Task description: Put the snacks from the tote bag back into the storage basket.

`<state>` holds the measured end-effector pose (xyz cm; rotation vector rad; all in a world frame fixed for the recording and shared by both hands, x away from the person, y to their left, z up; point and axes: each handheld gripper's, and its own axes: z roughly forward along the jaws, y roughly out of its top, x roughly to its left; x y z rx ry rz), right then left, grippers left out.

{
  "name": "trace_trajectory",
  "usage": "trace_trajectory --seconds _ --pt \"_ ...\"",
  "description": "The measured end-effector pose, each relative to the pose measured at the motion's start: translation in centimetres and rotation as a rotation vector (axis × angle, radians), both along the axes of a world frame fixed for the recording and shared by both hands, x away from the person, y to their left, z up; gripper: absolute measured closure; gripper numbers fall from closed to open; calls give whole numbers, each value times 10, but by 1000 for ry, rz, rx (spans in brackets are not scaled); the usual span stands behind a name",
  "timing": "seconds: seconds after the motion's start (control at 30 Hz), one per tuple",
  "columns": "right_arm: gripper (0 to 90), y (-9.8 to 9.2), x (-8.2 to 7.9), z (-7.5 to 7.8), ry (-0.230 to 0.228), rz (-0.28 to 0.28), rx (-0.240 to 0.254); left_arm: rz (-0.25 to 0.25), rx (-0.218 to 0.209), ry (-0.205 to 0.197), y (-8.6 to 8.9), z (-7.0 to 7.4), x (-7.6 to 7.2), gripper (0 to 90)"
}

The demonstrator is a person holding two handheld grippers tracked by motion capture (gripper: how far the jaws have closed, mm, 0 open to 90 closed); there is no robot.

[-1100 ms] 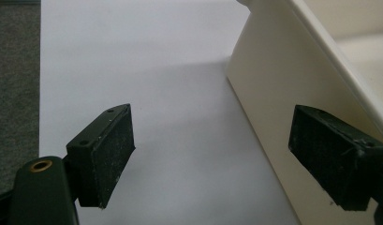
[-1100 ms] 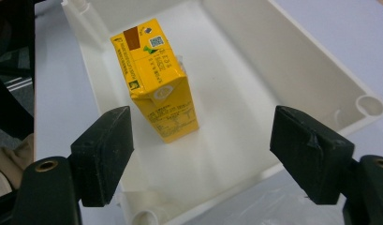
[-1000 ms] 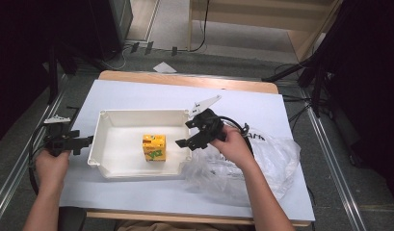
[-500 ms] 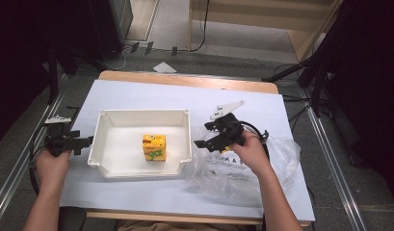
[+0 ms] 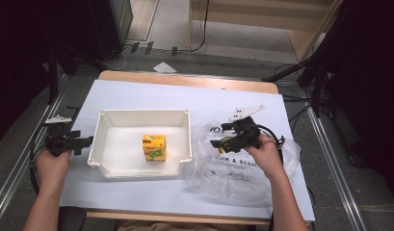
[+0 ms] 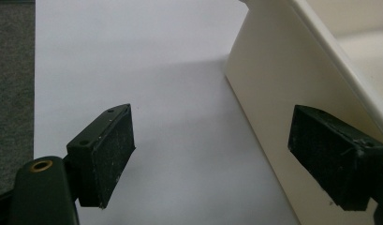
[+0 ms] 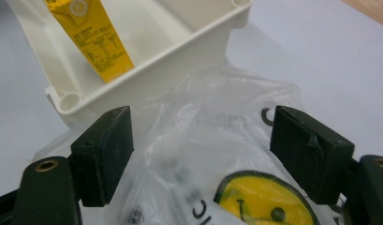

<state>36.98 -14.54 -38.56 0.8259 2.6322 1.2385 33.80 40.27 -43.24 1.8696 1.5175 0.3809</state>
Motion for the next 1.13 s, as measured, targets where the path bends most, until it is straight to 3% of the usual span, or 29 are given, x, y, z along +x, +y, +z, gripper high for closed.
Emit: trace_trajectory --seconds 0.2,0.43,1.13 --pt "228 -16 1 -13 10 -51 -3 -1 4 1 0 0 0 160" --pt "228 -22 4 -25 27 -85 -35 0 5 1 0 1 0 163" --pt "228 -27 7 -28 40 -102 -32 -1 4 1 0 1 1 163"
